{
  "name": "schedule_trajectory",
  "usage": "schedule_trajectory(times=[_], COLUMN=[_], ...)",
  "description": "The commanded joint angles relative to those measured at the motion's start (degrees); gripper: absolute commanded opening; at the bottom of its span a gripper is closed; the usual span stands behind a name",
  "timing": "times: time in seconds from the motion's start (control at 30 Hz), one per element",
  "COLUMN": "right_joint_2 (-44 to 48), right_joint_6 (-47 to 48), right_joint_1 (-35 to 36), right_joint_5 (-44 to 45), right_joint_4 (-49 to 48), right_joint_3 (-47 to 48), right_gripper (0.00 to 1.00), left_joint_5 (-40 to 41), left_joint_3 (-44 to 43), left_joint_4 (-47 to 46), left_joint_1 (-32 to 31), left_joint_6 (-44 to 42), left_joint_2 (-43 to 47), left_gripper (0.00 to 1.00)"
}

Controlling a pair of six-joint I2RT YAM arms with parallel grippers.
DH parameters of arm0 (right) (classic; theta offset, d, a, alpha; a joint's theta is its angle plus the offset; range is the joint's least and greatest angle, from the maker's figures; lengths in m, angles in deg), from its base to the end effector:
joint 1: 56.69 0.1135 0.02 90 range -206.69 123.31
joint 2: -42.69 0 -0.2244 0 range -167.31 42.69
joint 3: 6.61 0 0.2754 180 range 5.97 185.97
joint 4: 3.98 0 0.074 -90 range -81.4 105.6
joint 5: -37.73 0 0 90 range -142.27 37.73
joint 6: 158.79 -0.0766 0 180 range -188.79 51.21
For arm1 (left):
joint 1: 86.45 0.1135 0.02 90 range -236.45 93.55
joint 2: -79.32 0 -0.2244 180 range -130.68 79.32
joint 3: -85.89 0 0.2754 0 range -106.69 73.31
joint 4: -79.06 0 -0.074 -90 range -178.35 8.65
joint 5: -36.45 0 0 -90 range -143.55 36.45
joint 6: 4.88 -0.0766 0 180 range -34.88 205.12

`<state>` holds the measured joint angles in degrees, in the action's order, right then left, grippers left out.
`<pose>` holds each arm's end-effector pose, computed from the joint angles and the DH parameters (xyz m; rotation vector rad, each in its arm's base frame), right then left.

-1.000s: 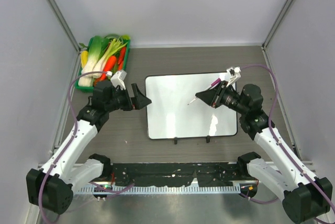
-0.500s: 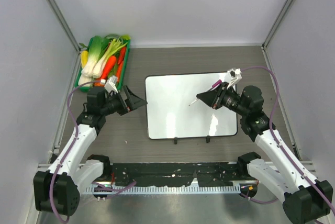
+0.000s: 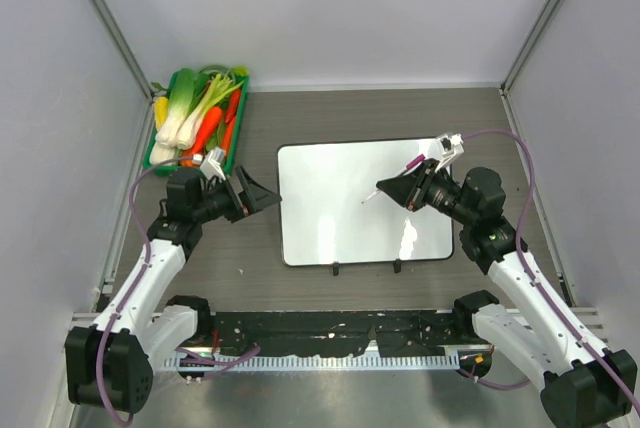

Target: Write a sentence on the whiteboard

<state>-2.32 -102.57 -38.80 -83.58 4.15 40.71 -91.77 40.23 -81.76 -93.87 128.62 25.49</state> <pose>0.2497 0.1224 0.2692 -0.1949 1.7769 1.1192 0.2709 -0.0831 0.1939 -0.2312 2.1522 -1.2167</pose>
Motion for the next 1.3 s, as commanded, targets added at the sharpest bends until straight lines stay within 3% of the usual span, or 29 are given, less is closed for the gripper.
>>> schedule_trajectory(times=[0.0, 0.57, 1.27], right_joint_2=[0.45, 0.54, -1.13], right_joint_6=[-0.94, -0.85, -1.11], right_joint_1=[-0.05, -0.05, 0.04], right_joint_5=[1.43, 1.52, 0.81], right_joint_4=[-3.02, -3.55, -5.31], right_joint_3=[-0.11, -0.55, -1.08], right_gripper=[0.01, 0.01, 0.01], left_joint_5=[-1.86, 1.92, 0.95], left_joint_3=[0.47, 2.14, 3.90], left_joint_4=[-2.72, -4.04, -7.56], left_joint_1=[0.30, 0.39, 0.39], left_joint_6=[0.61, 1.84, 2.64], left_joint_2=[1.53, 3.11, 2.67], left_gripper=[0.99, 1.00, 1.00])
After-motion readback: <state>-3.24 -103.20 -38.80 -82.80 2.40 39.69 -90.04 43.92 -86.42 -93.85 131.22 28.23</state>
